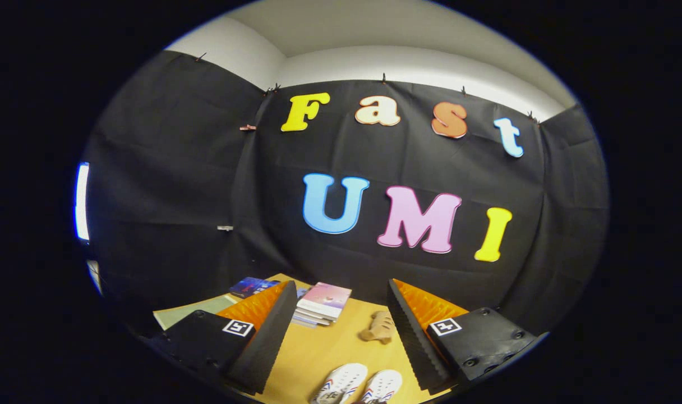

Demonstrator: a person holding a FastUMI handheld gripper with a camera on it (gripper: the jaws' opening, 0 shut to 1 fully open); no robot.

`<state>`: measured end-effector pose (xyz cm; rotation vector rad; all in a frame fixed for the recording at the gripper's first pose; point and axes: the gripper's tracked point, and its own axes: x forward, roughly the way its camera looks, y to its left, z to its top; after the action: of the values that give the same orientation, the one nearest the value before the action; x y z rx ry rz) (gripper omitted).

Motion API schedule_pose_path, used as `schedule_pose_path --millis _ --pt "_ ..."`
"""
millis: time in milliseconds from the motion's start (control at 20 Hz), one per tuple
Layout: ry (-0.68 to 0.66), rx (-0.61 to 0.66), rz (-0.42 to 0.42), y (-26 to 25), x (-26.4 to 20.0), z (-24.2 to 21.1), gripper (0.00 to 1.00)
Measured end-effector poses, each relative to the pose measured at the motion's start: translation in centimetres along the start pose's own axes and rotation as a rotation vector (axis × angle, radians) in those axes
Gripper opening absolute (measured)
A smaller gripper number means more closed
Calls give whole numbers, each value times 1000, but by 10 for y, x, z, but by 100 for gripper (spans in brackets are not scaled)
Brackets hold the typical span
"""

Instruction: Open the storage box then place both shoes into the box .Put the left shoe in first, then the right shoe, with the right side of both shoes facing outward in a uniform manner.

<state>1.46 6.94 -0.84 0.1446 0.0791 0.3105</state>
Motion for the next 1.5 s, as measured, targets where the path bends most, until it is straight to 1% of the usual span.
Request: schedule_pose_path --millis 100,150,300,350,500,600,700,800,950,1100,1250,1350,1500 --pt "33 57 110 16 4 -10 98" --pt "59 109 192 30 6 -18 98" --pt "161 310 417 70 6 -43 99" --pt "200 375 479 80 2 -55 100" --pt "328 537 612 103 1 -97 98" --pt "406 684 682 115 3 -122 98" --pt "491 855 723 121 6 -145 98" --pt "556 1002 737 127 8 -168 98" --pt "612 1163 723 132 24 -204 98" --pt "674 1279 708 141 28 -236 98" --pt "729 1341 687 154 33 -268 98" --pt "752 1388 709 166 33 -276 98" --pt "759 1480 767 181 32 -269 98"
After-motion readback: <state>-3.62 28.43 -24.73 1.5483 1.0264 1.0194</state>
